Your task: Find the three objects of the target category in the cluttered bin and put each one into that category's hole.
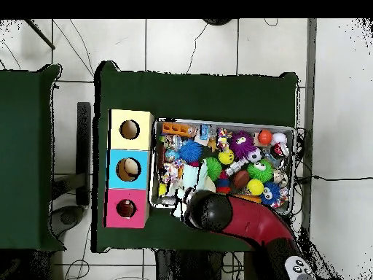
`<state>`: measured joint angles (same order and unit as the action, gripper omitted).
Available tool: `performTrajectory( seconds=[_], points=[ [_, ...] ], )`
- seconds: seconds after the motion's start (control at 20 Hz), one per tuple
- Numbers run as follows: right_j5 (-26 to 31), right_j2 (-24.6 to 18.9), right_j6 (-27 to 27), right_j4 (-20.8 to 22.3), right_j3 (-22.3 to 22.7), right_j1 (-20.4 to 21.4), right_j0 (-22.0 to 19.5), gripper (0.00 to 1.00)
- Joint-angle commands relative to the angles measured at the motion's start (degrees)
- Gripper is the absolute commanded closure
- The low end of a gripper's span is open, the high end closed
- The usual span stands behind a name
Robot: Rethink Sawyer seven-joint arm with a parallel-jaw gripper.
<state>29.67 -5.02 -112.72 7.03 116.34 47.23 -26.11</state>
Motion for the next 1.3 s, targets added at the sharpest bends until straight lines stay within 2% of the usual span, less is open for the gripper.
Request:
performTrajectory(
  seconds=[0.05,0.45,0.65,0.85,0.9,1.0,1.1,1.3],
  points=[
    [2.7,4.5,-1.8,6.4,-4.5,-3.4,-0.6,1.00],
    [0.6,6.9,-2.5,9.7,-4.4,-4.1,-0.4,1.00],
    [0.5,10.0,-2.7,13.1,-5.2,-4.9,0.6,1.00],
    [-5.1,8.6,2.2,18.4,-6.5,-6.7,-3.4,1.00],
    [-9.6,7.7,3.7,21.1,-7.3,-7.5,-5.1,1.00],
    [-13.5,8.8,3.9,26.4,-10.1,-8.8,-4.7,1.00],
    [-12.7,9.0,5.2,30.7,-12.9,-9.0,-4.6,1.00],
    [-13.5,5.4,8.6,34.9,-14.4,-8.0,-8.6,1.00]
  ],
)
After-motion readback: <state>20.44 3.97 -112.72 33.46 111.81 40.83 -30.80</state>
